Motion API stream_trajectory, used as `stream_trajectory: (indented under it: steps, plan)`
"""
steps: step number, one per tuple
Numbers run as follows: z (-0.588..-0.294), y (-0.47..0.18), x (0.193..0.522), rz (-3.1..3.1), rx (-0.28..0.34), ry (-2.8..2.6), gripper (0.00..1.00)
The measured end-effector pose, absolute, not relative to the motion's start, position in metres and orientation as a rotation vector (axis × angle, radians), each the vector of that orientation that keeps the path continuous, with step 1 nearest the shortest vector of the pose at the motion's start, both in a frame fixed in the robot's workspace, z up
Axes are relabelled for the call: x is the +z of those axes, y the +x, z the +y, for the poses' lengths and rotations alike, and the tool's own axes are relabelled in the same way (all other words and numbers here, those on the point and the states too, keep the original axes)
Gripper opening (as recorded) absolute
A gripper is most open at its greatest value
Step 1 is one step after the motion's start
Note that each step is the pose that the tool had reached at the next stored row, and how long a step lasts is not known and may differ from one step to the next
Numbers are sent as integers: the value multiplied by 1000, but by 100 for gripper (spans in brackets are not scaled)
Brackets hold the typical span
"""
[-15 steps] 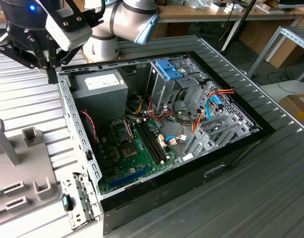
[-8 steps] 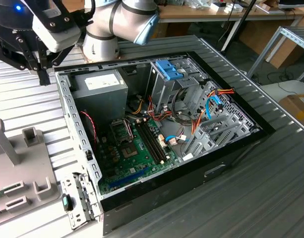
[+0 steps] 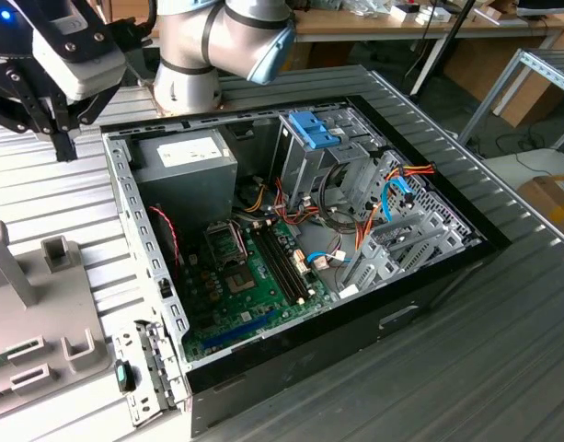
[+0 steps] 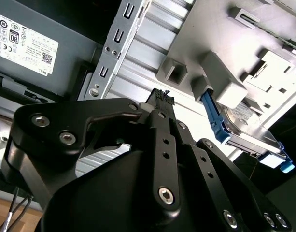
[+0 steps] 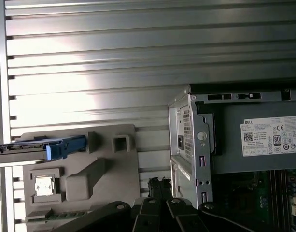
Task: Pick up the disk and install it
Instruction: 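Reach for the disk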
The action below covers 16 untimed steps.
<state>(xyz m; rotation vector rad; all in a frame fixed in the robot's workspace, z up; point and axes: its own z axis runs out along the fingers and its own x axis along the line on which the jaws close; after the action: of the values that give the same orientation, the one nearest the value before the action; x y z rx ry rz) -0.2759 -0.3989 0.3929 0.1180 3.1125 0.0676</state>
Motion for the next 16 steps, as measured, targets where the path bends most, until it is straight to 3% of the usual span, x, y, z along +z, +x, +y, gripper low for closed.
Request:
stream_trajectory:
  steps: [16]
  plan:
    - [-399,-290,392,3113,68,118,11]
